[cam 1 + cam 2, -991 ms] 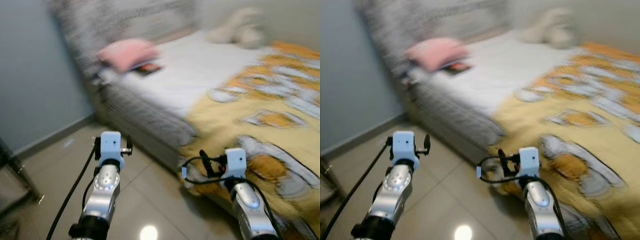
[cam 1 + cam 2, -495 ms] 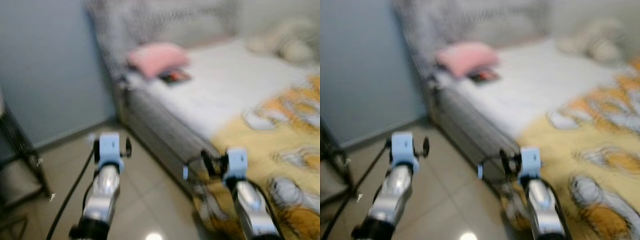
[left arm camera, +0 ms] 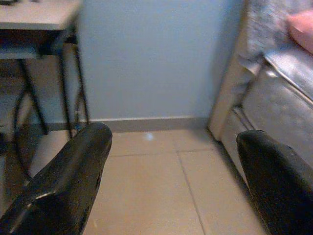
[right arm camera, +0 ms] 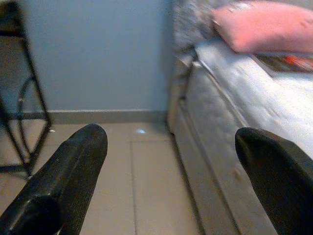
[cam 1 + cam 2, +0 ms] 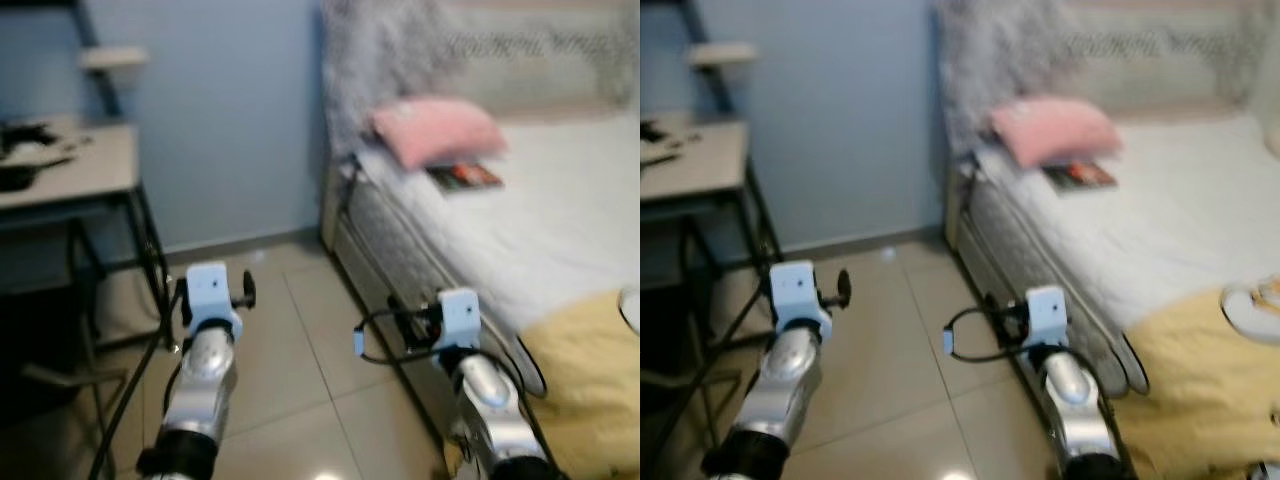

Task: Clean up the room

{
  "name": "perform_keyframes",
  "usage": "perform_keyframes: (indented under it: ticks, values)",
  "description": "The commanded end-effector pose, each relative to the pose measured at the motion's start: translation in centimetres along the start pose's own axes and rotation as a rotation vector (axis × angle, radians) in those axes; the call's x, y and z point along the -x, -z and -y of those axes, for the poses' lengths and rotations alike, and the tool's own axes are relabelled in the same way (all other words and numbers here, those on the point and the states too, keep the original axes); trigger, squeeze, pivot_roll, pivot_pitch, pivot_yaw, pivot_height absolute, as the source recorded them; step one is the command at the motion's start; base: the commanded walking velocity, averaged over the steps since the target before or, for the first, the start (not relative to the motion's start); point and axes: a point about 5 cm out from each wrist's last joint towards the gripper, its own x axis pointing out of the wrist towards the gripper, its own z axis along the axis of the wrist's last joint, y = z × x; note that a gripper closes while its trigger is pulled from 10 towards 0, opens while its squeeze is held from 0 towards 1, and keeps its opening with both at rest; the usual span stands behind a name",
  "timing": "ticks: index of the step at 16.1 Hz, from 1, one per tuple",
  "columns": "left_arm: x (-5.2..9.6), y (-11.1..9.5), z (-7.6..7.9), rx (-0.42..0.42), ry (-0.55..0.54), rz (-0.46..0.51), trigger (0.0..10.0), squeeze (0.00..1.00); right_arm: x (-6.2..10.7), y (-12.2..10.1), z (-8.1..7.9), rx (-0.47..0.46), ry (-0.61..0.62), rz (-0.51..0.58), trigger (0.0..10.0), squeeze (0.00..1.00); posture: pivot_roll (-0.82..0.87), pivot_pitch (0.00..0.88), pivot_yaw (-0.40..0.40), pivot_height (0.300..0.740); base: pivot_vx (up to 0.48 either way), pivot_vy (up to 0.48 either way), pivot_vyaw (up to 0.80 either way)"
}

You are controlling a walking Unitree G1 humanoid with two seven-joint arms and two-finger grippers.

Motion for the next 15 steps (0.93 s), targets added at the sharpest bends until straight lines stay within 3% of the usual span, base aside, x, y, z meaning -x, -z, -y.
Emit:
perform_keyframes:
  ticks: [1,4,8,15]
  values:
    - [-0.2,-0.6,0.1,-0.002,-0.003,0.025,10.0,0.00,-0.2,-0.2,-0.1,0.014,-0.018,0.006,10.0,1.00,0.15,0.000,-0.048,0.740,0.450,0.000,0.66]
    - [-0.3,-1.6,0.2,-0.066,0.038,0.089,10.0,0.00,-0.6,-0.2,-0.1,-0.008,-0.012,0.003,10.0,1.00,0.16,0.000,-0.039,0.740,0.457,0.000,0.66]
    - [-0.4,-2.0,0.1,-0.129,0.064,0.104,10.0,0.00,-0.5,0.2,-0.5,-0.020,-0.022,-0.008,10.0,1.00,0.17,0.000,-0.027,0.740,0.478,0.000,0.65]
    - [-0.1,-1.9,0.1,-0.171,0.094,0.103,10.0,0.00,-0.2,0.9,-0.8,-0.028,-0.026,-0.026,10.0,1.00,0.18,0.000,-0.015,0.740,0.480,0.000,0.65]
